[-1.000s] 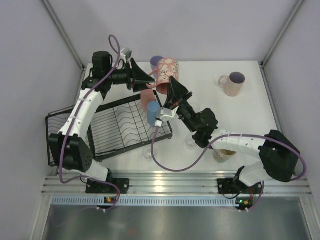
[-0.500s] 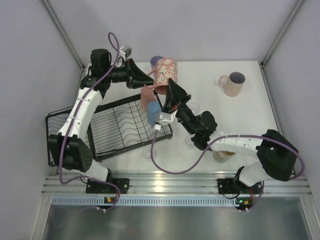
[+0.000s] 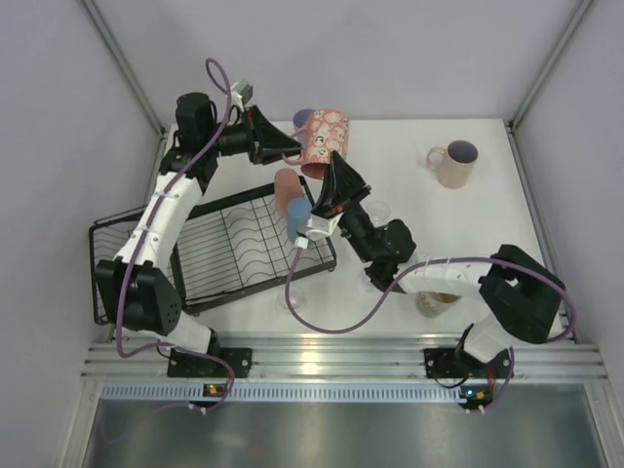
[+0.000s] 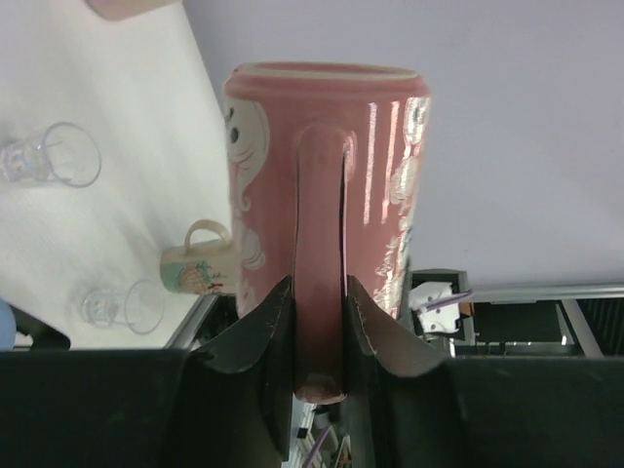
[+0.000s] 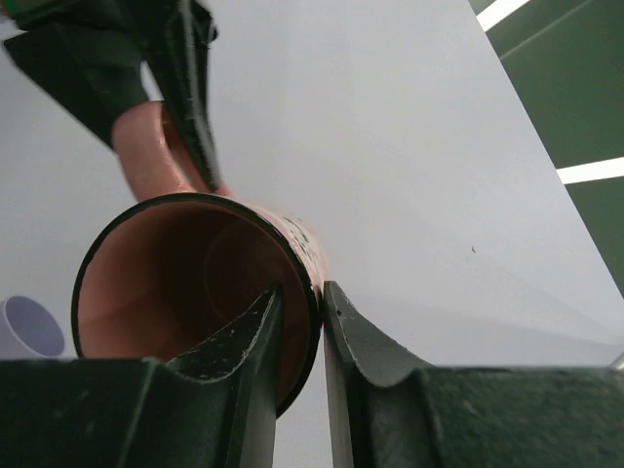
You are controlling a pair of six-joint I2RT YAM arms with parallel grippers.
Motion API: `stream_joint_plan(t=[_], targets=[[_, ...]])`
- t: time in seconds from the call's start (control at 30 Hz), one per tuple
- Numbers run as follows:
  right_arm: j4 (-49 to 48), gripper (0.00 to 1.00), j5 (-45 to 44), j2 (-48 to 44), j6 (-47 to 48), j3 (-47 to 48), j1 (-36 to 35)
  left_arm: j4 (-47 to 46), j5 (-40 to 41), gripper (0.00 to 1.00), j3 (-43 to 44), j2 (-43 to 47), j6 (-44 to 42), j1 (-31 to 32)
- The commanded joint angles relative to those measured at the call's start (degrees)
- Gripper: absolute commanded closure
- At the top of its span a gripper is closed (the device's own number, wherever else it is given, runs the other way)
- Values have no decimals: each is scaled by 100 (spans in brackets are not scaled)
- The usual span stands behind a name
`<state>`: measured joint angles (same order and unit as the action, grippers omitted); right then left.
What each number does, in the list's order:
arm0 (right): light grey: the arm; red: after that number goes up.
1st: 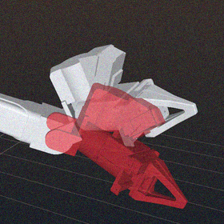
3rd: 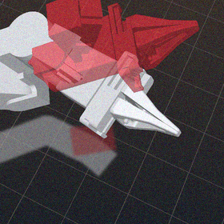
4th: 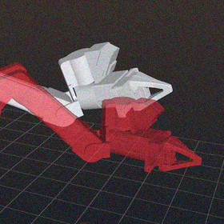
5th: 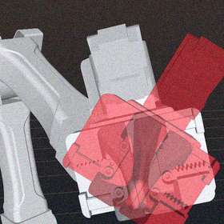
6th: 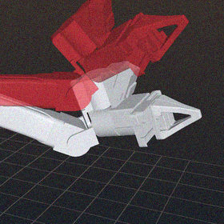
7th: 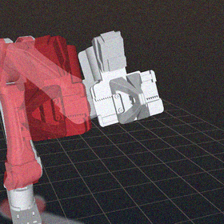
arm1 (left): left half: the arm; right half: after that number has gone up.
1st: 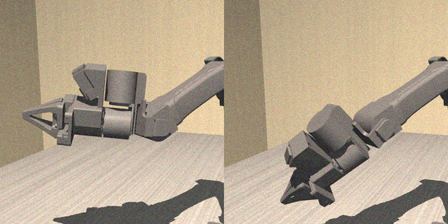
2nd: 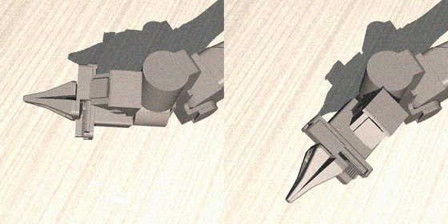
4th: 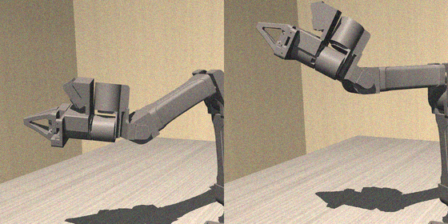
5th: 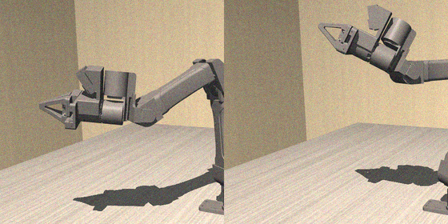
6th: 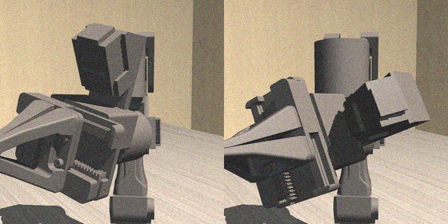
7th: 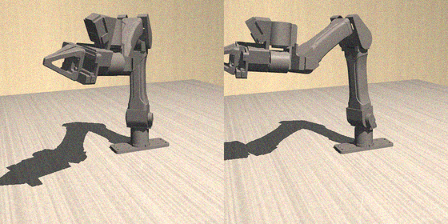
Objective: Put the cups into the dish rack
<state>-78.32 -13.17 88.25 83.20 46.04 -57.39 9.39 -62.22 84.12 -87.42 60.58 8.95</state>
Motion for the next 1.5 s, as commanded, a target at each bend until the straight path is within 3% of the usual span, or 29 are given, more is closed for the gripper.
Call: stream_joint_plan(t=[0.0,0.4,0.5,0.6,0.97,1.47], targets=[[-1721,77,78,298,-58,72,-185,-2327,236,100,227,199,1070,-16],[-1959,77,-335,737,21,370,17,-2222,324,100,27,295,1097,-16],[-1958,84,-563,913,126,607,43,-2204,351,100,-158,313,1018,-7],[-1959,100,-599,1028,223,766,61,-2204,210,100,-377,287,1017,28],[-1967,100,-538,783,662,924,87,-2204,-177,100,-1099,541,684,291],[-1967,100,-582,808,1523,1126,87,-2187,-256,100,-1126,1077,552,634]])
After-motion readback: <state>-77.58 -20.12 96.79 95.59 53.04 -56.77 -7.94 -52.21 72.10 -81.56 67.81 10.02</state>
